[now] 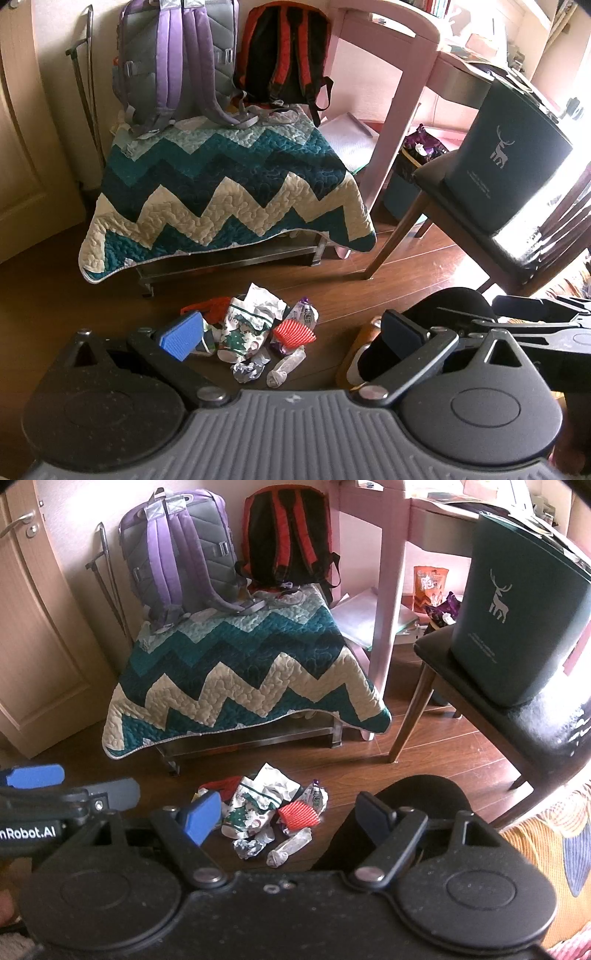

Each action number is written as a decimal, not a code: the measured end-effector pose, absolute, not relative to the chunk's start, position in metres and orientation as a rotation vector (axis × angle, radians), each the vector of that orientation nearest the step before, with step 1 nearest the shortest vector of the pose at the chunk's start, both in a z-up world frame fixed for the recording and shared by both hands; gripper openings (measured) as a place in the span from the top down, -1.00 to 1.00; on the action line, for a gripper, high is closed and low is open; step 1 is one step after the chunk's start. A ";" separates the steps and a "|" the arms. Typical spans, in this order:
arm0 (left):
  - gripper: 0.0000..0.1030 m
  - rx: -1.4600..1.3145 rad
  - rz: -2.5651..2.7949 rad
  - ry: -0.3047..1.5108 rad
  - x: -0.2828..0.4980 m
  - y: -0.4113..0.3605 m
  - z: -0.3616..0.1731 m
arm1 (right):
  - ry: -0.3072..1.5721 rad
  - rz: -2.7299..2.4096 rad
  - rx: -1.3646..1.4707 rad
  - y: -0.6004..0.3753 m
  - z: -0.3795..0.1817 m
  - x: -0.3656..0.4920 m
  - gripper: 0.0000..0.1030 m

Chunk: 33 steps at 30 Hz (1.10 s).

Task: Collect trash

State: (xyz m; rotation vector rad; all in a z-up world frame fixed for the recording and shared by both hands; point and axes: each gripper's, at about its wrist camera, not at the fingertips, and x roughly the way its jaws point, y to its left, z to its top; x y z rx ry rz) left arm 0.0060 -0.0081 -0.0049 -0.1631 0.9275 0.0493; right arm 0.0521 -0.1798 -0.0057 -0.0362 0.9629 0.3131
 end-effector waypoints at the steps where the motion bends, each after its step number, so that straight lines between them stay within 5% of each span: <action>1: -1.00 -0.163 0.049 0.929 0.008 -0.008 -0.006 | 0.965 0.314 -0.042 -0.179 -0.007 0.055 -0.55; 17: -1.00 -0.241 0.141 0.997 0.092 0.056 -0.065 | 1.015 0.316 -0.181 -0.135 -0.072 0.132 -0.55; 33: -1.00 -0.268 0.254 1.111 0.189 0.168 -0.211 | 1.211 0.440 -0.081 -0.100 -0.245 0.268 -0.55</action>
